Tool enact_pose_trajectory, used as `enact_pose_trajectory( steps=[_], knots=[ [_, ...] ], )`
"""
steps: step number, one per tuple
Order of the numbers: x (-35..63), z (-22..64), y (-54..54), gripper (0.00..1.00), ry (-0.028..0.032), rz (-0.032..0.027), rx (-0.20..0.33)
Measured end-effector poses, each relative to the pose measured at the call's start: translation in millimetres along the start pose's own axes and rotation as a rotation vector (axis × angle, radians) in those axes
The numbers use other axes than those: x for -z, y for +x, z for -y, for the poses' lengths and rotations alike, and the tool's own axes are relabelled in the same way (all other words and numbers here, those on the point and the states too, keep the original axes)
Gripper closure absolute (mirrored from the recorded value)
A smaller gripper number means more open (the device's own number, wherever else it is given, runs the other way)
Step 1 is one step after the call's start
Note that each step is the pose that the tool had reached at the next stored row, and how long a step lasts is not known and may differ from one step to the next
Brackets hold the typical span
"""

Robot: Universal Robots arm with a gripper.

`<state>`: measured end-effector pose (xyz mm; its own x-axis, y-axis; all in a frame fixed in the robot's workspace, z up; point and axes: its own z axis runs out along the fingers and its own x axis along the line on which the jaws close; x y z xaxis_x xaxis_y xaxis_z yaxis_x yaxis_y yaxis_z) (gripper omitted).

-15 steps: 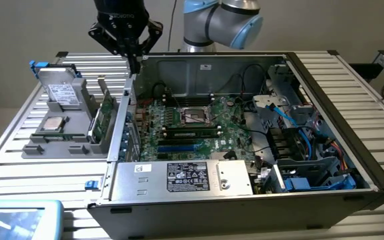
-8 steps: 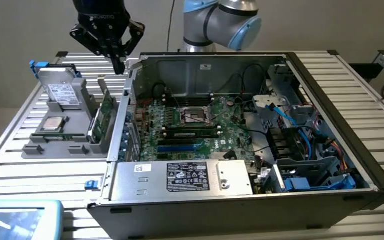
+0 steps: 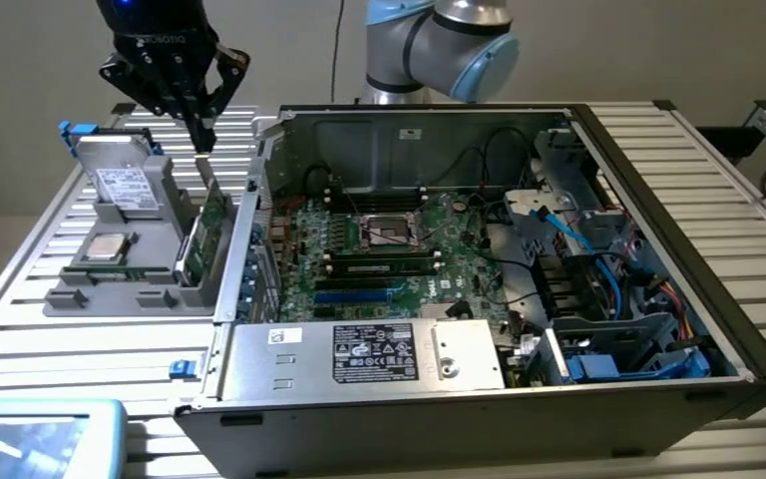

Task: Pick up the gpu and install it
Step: 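Reach for the gpu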

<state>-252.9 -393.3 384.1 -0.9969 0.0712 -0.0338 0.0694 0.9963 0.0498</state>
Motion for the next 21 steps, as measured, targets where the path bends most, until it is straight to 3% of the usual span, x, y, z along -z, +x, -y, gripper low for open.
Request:
enact_pose_trajectory(
  steps=[10,18,21],
  knots=[
    [-12.0,-2.7,33.3,0.88,-0.0014,0.0004,0.000],
    [-18.6,-5.2,41.7,0.88,-0.0096,-0.0004,0.000],
    [-18.9,-5.6,41.8,0.88,-0.0100,-0.0004,0.000]
  ],
)
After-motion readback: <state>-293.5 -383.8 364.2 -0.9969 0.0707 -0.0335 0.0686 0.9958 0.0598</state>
